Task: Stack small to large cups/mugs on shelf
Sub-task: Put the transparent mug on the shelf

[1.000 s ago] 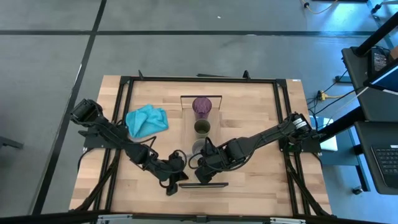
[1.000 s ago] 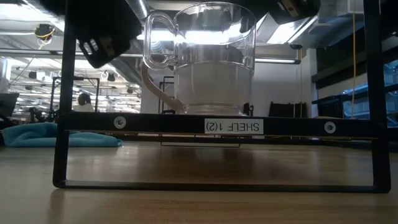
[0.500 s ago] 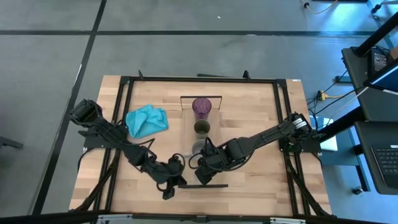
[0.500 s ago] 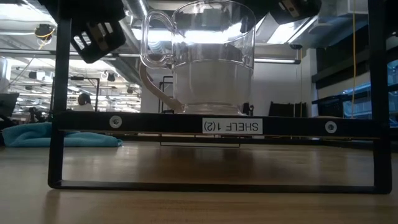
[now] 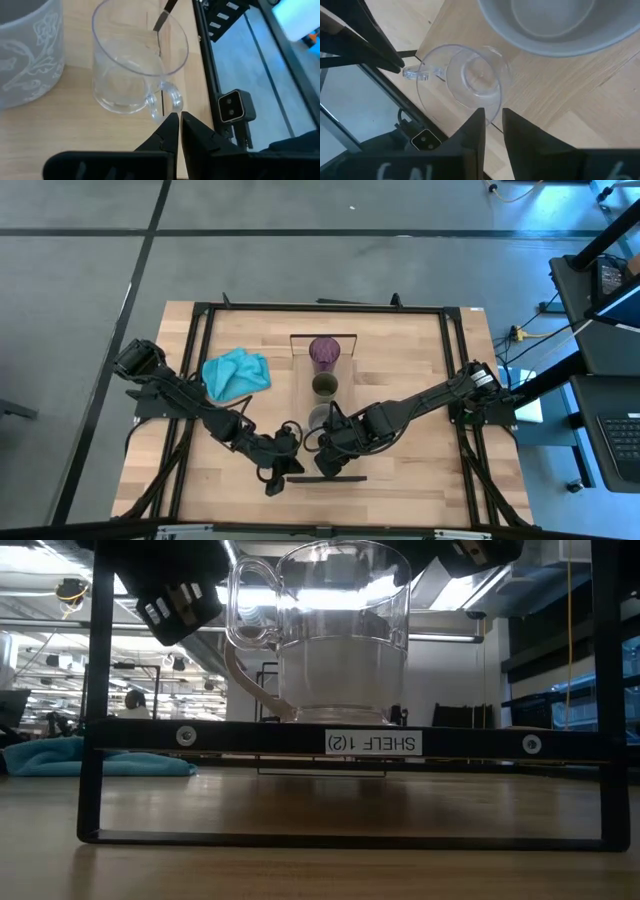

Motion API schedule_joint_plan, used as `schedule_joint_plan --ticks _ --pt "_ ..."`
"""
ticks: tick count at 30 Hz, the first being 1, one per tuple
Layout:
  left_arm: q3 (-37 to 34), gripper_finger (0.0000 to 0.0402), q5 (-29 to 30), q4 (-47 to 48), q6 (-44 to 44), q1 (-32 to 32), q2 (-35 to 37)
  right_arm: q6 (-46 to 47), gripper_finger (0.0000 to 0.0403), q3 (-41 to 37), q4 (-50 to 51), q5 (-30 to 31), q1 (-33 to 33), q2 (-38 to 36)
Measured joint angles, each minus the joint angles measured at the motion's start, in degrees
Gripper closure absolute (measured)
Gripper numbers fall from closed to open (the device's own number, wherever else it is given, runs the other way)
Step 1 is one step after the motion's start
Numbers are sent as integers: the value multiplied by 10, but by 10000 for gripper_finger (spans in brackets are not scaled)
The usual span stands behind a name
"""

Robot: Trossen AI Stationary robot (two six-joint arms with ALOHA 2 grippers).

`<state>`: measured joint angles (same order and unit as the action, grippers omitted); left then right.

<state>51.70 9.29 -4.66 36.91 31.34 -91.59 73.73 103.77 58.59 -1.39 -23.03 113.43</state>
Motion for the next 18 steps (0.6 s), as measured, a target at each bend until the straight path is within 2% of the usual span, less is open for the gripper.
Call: schedule_joint_plan --ticks 18 --pt "0 388 18 -22 -15 -3 0 -7 335 0 23 2 0 0"
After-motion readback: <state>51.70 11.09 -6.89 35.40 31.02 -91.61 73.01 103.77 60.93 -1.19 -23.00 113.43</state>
